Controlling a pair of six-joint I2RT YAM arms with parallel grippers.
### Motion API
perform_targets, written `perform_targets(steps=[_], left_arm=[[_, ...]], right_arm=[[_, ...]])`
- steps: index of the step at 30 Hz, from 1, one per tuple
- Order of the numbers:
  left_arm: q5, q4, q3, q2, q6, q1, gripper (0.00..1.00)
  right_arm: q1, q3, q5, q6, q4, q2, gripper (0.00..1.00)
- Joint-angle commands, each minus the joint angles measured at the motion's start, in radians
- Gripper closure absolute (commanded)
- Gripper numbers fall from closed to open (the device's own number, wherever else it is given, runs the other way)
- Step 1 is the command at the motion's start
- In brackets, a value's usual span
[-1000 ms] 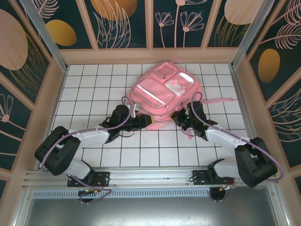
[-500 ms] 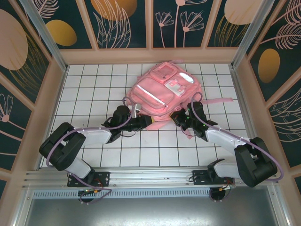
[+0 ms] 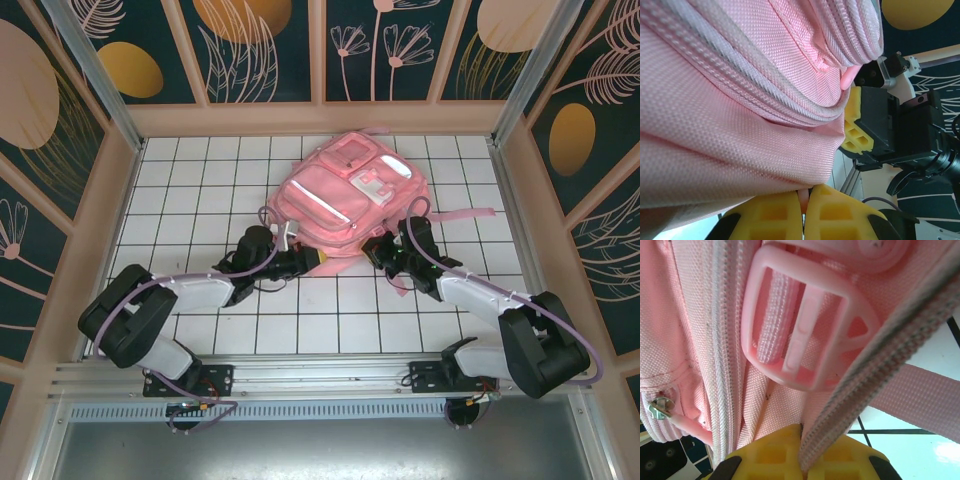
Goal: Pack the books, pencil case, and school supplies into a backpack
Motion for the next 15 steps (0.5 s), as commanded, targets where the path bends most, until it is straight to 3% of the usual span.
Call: perform_targets(steps=[1,11,15], left_arm=[[-0.025,-0.034,-0.027,-0.038,0.045,0.003,0.93],[-0.053,-0.011,-0.088,-0.086,0.044,0.002,0.88],[-0.056,-0.008,-0.097,-0.103,0.05,0.003,0.93]], right_arm=[[-0.002,0.007,-0.041,0.008,0.091,-0.037,1.0],[-0.003,-0.004,-0.048,0.037,0.116,-0.048,1.0],[-0.002,-0.003,-0.047,0.036,0.115,-0.05,1.0]])
